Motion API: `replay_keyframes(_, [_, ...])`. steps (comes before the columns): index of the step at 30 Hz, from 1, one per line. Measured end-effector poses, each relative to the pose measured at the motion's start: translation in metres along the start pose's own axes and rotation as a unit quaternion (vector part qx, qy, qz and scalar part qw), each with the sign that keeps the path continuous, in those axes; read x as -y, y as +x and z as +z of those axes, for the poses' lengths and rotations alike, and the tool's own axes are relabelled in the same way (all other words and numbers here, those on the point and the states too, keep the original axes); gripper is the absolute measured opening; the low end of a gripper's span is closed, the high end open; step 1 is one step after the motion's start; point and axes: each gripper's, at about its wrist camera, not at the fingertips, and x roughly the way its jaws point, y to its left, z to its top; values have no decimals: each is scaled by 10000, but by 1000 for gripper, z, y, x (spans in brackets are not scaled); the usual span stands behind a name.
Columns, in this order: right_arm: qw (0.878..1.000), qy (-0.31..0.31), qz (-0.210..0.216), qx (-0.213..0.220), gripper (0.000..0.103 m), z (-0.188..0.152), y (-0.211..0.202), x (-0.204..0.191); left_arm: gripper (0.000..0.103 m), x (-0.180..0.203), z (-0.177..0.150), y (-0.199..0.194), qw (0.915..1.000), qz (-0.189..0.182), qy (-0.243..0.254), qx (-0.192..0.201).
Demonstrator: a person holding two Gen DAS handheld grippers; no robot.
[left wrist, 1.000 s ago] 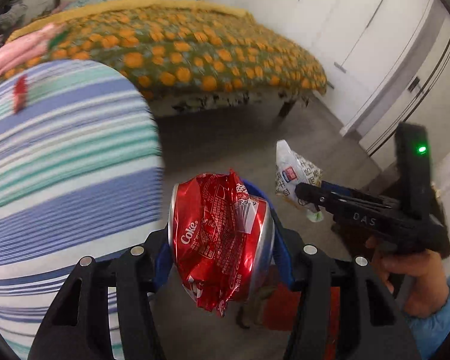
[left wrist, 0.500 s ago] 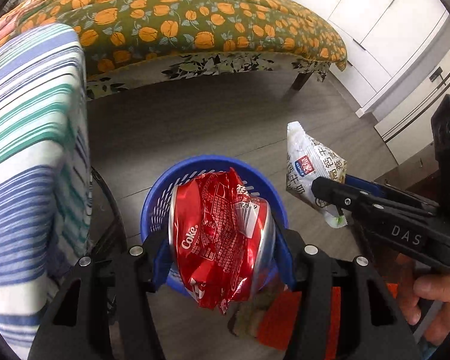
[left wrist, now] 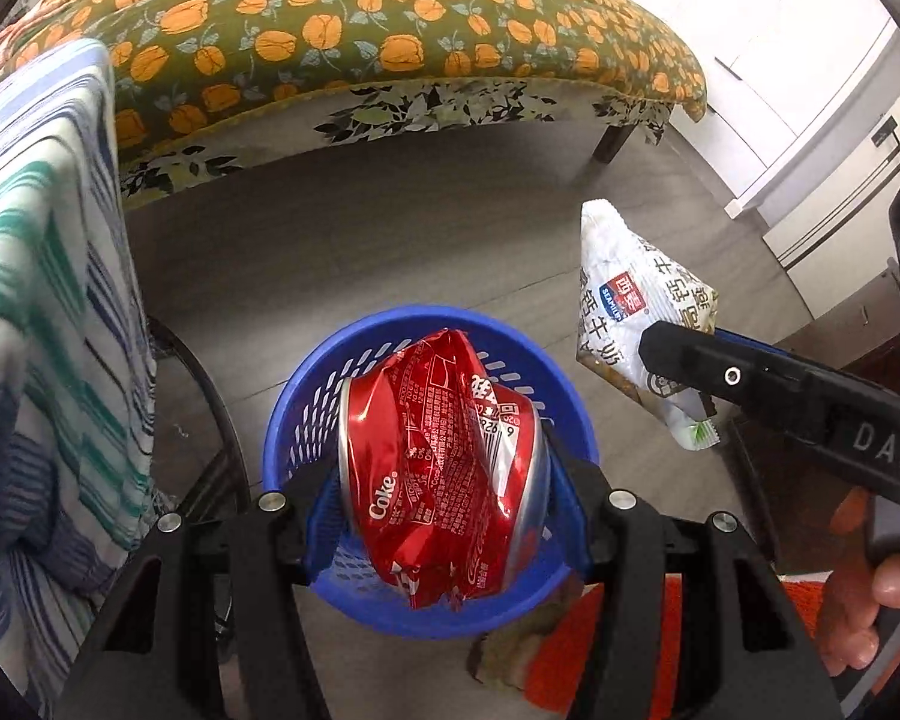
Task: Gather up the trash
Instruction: 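Open both tools over the blue wastebasket to drop the can and bag, then move both open tools back over the remaining trash on the table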
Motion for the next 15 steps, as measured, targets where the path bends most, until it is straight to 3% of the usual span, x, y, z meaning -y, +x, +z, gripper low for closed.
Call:
replay_keyframes(2, [10000,77,-4,25,47,0,0,2,59,2,1,4,10000,20,40,-33])
replay_keyframes(4, [9998,149,26,87,48,1,-1,5,79,3,1,9,9999,67,44,-85])
replay_keyframes(13, [9988,63,26,481,50,6,-20,-1,82,3,2,-13,9999,13,-1,116])
replay_keyframes(14, [9984,56,10,560,52,7,-24,-2,82,3,0,-23,9999,-6,15,165])
replay_keyframes(15, [9980,49,-24,630,63,8,-27,-4,82,3,-2,-35,9997,-21,33,233])
